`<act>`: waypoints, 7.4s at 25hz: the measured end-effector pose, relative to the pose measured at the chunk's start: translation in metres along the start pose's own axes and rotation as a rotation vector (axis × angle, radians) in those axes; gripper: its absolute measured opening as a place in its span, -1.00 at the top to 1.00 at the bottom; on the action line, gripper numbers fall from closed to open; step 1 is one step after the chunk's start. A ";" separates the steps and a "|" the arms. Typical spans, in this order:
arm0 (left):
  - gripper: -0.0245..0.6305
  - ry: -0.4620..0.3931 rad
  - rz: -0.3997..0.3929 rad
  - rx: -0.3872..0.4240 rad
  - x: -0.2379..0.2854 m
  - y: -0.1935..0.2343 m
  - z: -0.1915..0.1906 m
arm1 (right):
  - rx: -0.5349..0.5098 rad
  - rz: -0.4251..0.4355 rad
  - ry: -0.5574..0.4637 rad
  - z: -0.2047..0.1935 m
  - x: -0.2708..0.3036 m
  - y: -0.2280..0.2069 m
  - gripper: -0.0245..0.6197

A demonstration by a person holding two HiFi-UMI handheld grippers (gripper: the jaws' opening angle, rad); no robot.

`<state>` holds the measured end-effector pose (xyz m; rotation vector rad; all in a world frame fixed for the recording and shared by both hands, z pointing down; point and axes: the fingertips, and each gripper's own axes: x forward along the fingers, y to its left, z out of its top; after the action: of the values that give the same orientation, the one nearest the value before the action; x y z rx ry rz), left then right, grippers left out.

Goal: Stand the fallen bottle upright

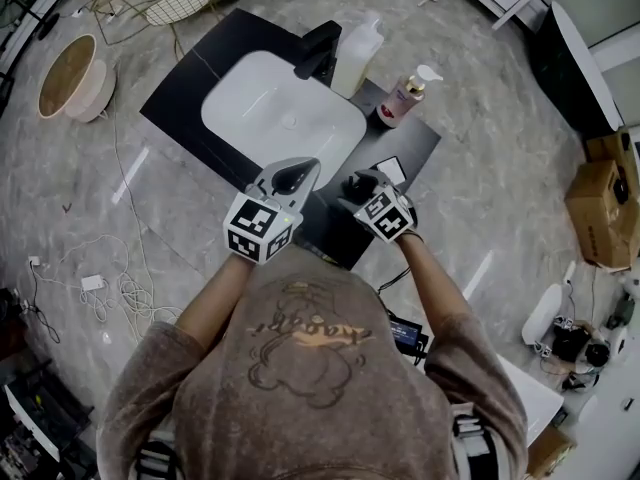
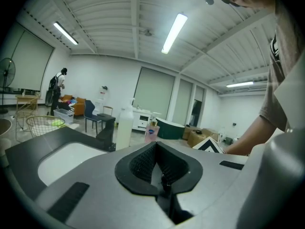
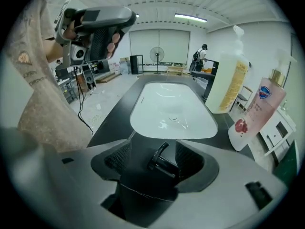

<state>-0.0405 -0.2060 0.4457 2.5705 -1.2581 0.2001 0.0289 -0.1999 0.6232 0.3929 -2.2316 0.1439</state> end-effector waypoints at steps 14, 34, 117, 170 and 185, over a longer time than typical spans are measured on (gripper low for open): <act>0.87 -0.001 0.017 -0.019 -0.009 0.004 -0.007 | -0.043 -0.086 0.152 -0.003 0.015 -0.005 0.33; 0.87 -0.012 0.003 -0.039 -0.014 0.006 -0.010 | 0.053 -0.130 0.191 -0.011 0.010 -0.010 0.72; 0.87 0.030 -0.192 -0.010 0.045 -0.046 -0.005 | 1.215 0.199 -0.640 0.043 -0.088 -0.010 0.80; 0.87 0.052 -0.215 -0.042 0.063 -0.043 -0.002 | 1.299 0.056 -0.742 -0.002 -0.100 -0.089 0.54; 0.87 0.015 -0.275 0.012 0.057 -0.054 0.024 | 0.606 -0.292 -0.664 0.034 -0.203 -0.057 0.65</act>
<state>0.0376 -0.2245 0.4270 2.7096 -0.8866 0.1703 0.1432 -0.2153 0.4433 1.2357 -2.7044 0.6133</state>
